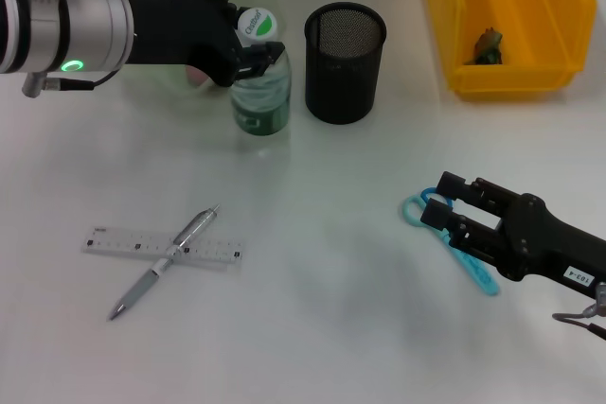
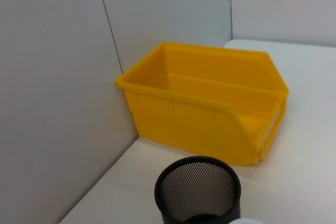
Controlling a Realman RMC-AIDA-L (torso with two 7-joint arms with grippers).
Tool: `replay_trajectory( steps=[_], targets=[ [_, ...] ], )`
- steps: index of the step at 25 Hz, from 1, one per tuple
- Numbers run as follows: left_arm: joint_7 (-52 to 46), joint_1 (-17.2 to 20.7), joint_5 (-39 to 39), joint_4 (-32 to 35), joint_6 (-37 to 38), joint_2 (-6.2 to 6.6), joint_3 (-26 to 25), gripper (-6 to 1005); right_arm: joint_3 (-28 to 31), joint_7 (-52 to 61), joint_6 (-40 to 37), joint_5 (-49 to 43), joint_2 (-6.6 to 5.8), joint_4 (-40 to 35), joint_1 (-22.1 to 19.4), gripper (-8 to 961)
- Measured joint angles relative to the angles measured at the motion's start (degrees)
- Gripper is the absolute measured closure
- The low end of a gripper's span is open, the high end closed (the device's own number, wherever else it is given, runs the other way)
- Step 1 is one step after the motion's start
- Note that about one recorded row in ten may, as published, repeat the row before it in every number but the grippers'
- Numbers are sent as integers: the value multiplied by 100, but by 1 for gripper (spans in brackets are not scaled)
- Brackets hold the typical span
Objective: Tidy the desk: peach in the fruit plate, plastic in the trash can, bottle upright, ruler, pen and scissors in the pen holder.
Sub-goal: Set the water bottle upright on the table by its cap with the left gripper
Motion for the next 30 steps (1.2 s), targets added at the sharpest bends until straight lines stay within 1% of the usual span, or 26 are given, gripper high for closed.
replay_trajectory(
  steps=[12, 23, 30],
  targets=[
    [107, 48, -46, -166, -147, -5, 2, 545, 0, 0, 1, 0, 8, 0, 23, 341],
    [113, 79, -369, -209, -158, 4, -147, 542, -1, 0, 0, -1, 9, 0, 22, 341],
    [27, 153, -375, -210, -77, 11, -160, 540, 0, 0, 1, 0, 9, 0, 22, 341]
  ],
)
